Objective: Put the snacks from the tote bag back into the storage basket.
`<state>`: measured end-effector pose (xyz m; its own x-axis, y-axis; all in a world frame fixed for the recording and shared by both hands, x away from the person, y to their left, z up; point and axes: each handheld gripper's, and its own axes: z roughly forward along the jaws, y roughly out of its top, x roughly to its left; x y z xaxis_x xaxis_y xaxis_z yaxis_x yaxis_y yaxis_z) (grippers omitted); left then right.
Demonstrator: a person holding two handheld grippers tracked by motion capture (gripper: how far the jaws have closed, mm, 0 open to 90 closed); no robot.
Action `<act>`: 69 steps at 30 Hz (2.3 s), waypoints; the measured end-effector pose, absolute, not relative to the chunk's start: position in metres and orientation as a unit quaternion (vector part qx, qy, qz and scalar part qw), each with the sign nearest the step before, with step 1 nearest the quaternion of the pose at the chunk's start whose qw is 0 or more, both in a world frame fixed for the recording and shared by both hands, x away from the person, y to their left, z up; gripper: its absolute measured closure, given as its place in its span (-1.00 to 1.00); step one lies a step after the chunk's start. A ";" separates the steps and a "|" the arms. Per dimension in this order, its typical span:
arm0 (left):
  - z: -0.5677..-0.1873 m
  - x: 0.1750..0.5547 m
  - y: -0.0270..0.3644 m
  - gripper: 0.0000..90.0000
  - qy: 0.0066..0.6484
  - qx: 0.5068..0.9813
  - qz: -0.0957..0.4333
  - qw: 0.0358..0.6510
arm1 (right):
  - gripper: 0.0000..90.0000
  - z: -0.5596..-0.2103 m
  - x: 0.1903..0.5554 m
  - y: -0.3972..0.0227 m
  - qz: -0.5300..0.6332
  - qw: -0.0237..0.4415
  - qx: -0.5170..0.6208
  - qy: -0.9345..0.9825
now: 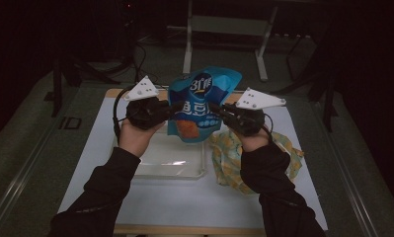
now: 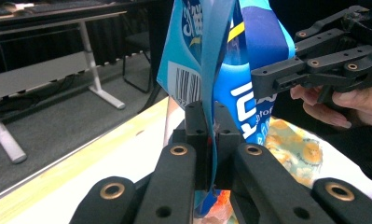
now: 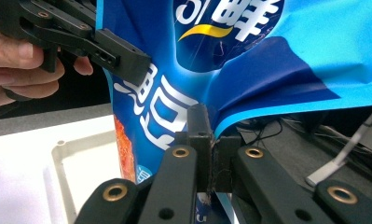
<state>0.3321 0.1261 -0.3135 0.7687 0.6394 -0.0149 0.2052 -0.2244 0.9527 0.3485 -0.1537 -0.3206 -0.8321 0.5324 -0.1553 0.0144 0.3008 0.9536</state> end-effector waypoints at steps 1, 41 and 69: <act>-0.313 0.332 0.126 0.99 0.279 0.758 0.195 0.557 | 0.98 -0.322 0.349 -0.152 0.563 0.230 0.174 0.774; -0.397 0.315 0.167 0.99 0.325 0.749 0.185 0.547 | 0.98 -0.395 0.352 -0.109 0.551 0.174 0.167 0.799; -0.449 0.310 0.164 0.96 0.335 0.744 0.159 0.556 | 0.98 -0.442 0.351 -0.115 0.532 0.146 0.172 0.816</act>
<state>0.3097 0.1644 -0.4486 0.7253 0.6749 -0.1363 0.3222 -0.1578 0.9334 0.3513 -0.1149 -0.4420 -0.8981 0.4363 -0.0550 0.1257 0.3746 0.9186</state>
